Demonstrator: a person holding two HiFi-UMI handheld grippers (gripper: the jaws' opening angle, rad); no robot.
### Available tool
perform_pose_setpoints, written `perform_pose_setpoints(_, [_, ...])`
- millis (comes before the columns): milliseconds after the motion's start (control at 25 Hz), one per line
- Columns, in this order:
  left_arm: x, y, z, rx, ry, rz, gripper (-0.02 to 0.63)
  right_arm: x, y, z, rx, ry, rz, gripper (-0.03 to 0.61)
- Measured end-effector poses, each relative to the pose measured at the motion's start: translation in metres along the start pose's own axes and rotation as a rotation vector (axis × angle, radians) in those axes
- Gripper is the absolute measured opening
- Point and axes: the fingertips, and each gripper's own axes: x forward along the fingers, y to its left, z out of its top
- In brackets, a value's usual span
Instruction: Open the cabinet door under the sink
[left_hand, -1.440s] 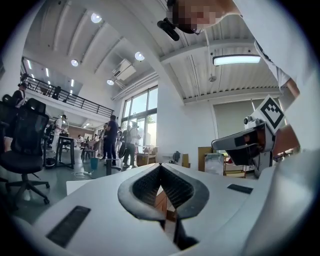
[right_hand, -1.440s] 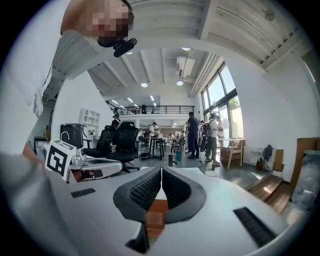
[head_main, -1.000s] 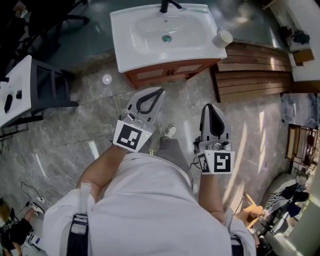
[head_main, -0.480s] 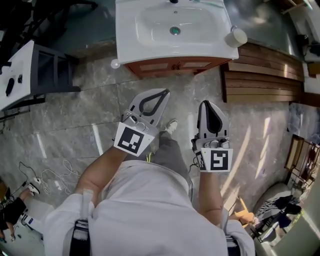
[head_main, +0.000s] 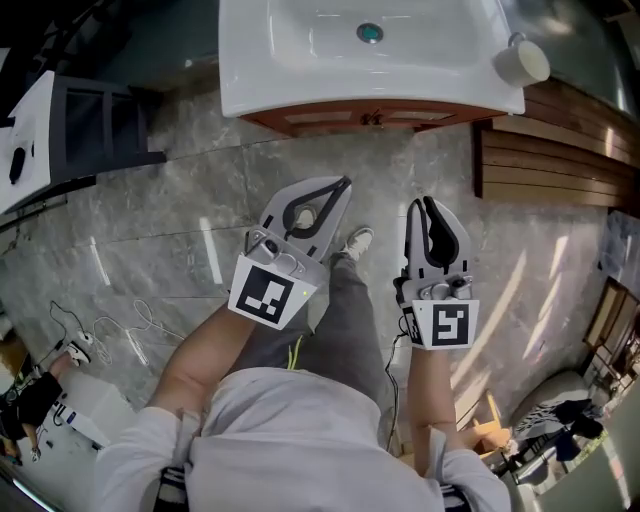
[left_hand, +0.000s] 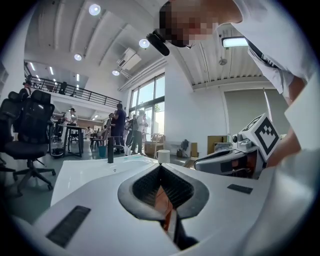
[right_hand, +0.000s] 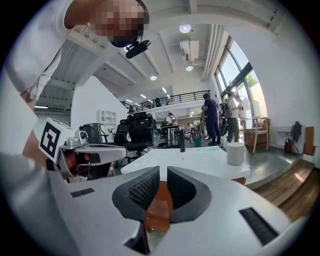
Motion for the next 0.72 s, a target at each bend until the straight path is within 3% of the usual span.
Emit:
perform_pose_setpoints(200, [0.025,0.012,-0.062,-0.08,-0.025,0.029,0.006,0.03,-0.012,-0.064,-0.014,0.043,0.027,0.035])
perform_pose_setpoints(320, [0.043,0.013,-0.102,-0.064,-0.029,0.013,0.006,0.051,-0.022,-0.103,-0.015,0.053,0.033,0.057])
perform_pose_setpoints(400, [0.052,0.01,-0.125,-0.062,-0.028,0.003,0.006,0.062,-0.029,-0.127,-0.007,0.06,0.033,0.135])
perform_pose_setpoints(720, [0.073,0.005,-0.19,-0.061,-0.002,-0.013,0.006,0.096,-0.051,-0.203,-0.051,0.086,-0.004,0.135])
